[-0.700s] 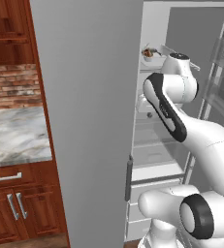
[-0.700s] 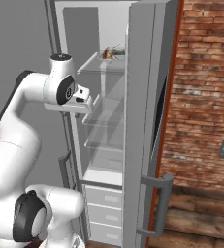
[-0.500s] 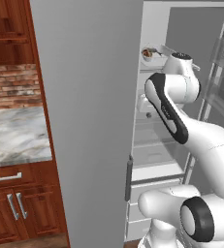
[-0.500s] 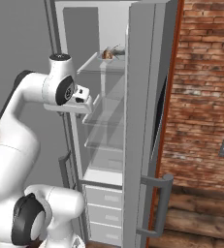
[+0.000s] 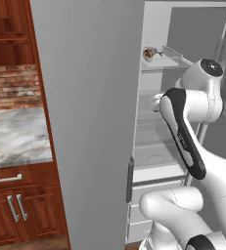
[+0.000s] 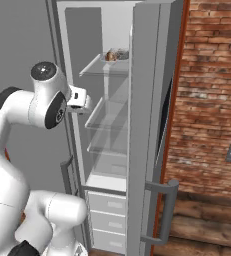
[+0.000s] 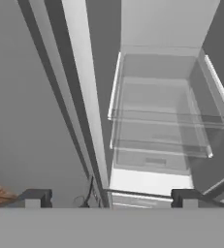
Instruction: Place the tupperware containing the fish and mushroom meal in the microwave. Close the microwave door and press the start button to reheat the meal.
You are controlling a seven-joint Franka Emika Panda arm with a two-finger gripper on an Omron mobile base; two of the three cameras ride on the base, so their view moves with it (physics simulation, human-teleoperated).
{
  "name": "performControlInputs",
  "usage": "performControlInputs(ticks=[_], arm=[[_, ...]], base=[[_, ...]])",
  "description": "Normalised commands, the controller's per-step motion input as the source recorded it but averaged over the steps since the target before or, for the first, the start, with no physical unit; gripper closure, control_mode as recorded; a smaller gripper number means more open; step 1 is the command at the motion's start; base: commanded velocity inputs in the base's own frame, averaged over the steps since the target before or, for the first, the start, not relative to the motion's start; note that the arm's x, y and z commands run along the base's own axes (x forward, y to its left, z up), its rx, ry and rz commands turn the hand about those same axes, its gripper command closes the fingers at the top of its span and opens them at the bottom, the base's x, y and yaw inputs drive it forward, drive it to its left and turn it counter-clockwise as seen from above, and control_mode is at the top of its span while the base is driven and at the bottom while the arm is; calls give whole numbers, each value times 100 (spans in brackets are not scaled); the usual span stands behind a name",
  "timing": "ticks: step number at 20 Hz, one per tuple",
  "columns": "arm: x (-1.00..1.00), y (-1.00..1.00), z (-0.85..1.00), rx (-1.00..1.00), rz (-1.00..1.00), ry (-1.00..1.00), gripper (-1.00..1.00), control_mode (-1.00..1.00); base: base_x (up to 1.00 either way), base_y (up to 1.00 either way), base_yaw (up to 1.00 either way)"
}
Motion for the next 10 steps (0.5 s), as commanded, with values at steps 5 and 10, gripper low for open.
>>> performControlInputs(ticks=[5, 10], arm=[[-1, 0, 56, 0, -13, -23, -100, -100], [0, -4, 80, 2, -19, -12, -100, -100]], base=[[0, 0, 0], [0, 0, 0]])
